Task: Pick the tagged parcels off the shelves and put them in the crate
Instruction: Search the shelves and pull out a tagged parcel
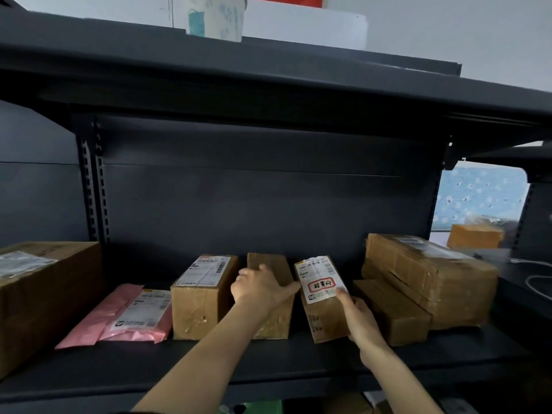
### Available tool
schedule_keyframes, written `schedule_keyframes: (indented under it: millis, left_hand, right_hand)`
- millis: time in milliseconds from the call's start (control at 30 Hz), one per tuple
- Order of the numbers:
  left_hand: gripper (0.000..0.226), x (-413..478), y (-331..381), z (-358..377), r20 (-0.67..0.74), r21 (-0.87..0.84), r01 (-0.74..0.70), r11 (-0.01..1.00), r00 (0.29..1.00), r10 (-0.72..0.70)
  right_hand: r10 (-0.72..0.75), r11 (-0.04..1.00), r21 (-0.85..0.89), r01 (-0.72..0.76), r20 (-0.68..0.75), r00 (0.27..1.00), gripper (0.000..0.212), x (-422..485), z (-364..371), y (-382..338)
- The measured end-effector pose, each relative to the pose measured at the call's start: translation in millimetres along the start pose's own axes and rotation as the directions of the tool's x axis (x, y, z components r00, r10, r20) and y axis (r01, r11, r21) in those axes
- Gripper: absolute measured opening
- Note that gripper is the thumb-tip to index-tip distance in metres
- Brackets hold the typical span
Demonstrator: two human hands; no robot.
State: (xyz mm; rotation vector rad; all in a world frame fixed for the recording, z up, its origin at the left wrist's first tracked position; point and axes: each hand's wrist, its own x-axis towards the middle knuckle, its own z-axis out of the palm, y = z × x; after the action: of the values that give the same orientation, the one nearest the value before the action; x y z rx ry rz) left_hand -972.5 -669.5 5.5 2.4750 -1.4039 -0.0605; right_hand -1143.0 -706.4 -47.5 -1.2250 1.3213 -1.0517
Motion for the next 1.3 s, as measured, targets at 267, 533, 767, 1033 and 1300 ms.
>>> schedule_keyframes:
  millis: [267,533,767,1033,1300]
  left_hand:
    - [0.043,-8,-35,2,-0.138,-0.579,-0.130,0.805,0.989,0.060]
    - [0.042,-26,-52,37,0.202,-0.979,0.200,0.029,0.972,0.119]
    - [0.010,-27,-56,44,0.223,-0.973,0.212,0.088,0.966,0.134]
    - [0.013,-23,-60,48,0.199,-0.978,0.190,0.089,0.974,0.107]
    - [0.050,-18,-73,47,0.186,-0.974,0.173,0.146,0.980,0.076]
  right_hand:
    - [0.037,0.995,0.094,-0.037,0.004,0.999,0.076,0,-16,5]
    - [0.008,0.978,0.208,-0.009,0.006,1.000,0.064,0,-19,2]
    - [0.005,0.976,0.219,-0.007,0.007,1.000,0.058,-2,-12,8]
    - [0.029,0.973,0.231,-0.027,-0.004,1.000,0.060,-3,-7,9]
    - [0.012,0.981,0.195,-0.012,0.002,1.000,0.061,-4,11,12]
